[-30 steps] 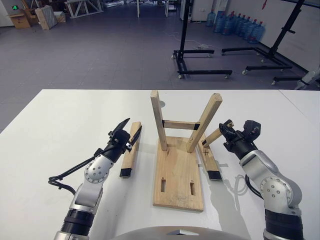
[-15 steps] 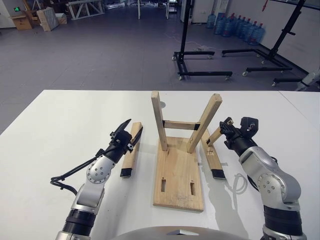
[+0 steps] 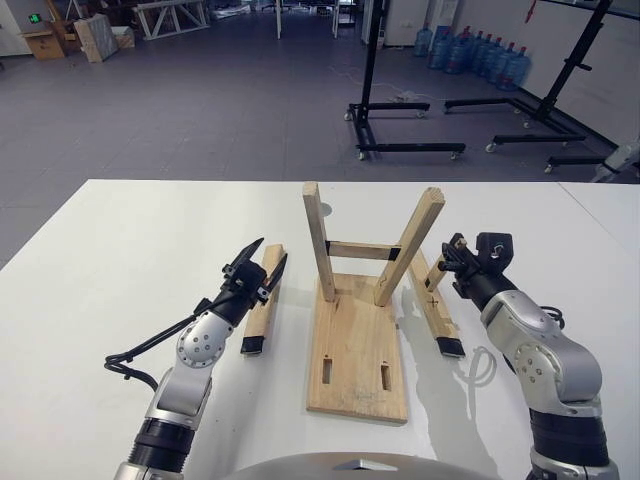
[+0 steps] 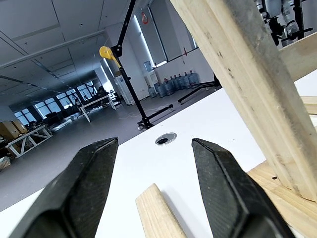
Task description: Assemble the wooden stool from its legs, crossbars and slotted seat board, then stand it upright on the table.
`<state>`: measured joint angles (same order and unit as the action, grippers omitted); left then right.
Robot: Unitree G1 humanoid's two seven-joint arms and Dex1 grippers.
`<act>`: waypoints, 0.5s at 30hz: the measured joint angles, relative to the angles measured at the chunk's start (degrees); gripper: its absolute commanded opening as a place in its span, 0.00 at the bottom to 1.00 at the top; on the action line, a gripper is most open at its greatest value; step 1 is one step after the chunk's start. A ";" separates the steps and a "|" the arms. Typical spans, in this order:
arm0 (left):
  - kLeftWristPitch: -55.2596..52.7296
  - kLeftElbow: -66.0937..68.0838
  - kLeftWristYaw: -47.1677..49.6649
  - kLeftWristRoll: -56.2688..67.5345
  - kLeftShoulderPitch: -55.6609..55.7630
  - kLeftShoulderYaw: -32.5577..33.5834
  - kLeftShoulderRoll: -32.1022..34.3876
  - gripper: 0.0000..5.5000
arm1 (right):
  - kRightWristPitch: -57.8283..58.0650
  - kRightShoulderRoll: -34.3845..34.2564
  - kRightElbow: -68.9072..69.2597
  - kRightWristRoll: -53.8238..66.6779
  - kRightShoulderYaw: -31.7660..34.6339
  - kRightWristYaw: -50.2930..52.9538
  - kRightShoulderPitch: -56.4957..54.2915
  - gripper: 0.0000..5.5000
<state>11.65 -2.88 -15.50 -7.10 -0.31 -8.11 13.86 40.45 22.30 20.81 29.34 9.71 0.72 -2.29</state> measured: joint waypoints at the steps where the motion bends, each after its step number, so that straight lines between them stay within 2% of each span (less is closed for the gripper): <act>1: 0.00 0.00 0.02 0.00 -0.01 0.00 0.00 0.49 | -0.53 0.41 -0.13 -0.90 -0.67 -0.69 0.12 0.07; 15: 0.06 0.61 0.39 0.01 -0.23 -0.03 -0.33 0.49 | -7.32 0.48 -4.92 -5.69 0.93 -6.10 1.16 0.07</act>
<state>11.71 -2.28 -15.12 -7.09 -0.53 -8.14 13.52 33.13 22.78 15.89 23.66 10.64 -5.38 -1.13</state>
